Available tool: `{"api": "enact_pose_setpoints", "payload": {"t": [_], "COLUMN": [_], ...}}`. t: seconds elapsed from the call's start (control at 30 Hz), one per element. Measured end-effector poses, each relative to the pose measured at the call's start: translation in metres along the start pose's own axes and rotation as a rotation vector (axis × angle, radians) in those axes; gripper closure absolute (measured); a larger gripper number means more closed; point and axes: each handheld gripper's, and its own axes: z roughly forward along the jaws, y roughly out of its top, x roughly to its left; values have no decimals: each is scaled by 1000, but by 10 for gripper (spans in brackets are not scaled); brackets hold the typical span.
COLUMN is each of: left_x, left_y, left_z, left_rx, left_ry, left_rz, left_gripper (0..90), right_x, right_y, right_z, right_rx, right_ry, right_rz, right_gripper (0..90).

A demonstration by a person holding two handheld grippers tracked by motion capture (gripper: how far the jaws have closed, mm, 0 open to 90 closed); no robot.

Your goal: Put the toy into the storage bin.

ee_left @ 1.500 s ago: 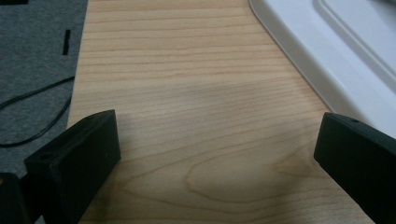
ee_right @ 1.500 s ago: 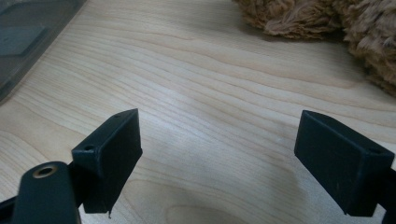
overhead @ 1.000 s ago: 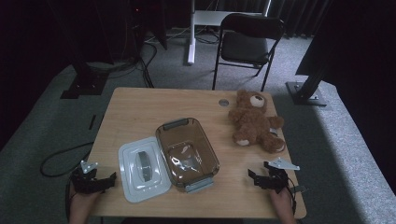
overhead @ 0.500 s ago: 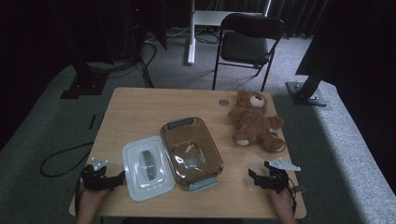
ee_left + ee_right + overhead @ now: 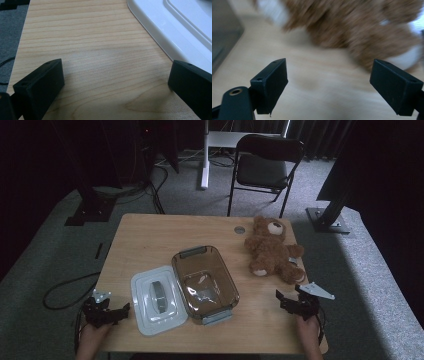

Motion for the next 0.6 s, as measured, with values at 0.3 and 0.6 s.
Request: {"api": "enact_pose_setpoints", "payload": {"t": [0.3,0.6], "left_x": [0,0], "left_y": [-1,-1], "left_z": [-1,-1], "left_rx": [1,0], "left_ry": [-6,-6], "left_rz": [6,7], "left_gripper": [11,10], "right_x": [-16,-21], "right_y": [47,76], "right_z": [1,21], "right_rx": [-65,-69], "right_ry": [-81,-90], "right_rz": [53,77], "right_gripper": [134,134]}}
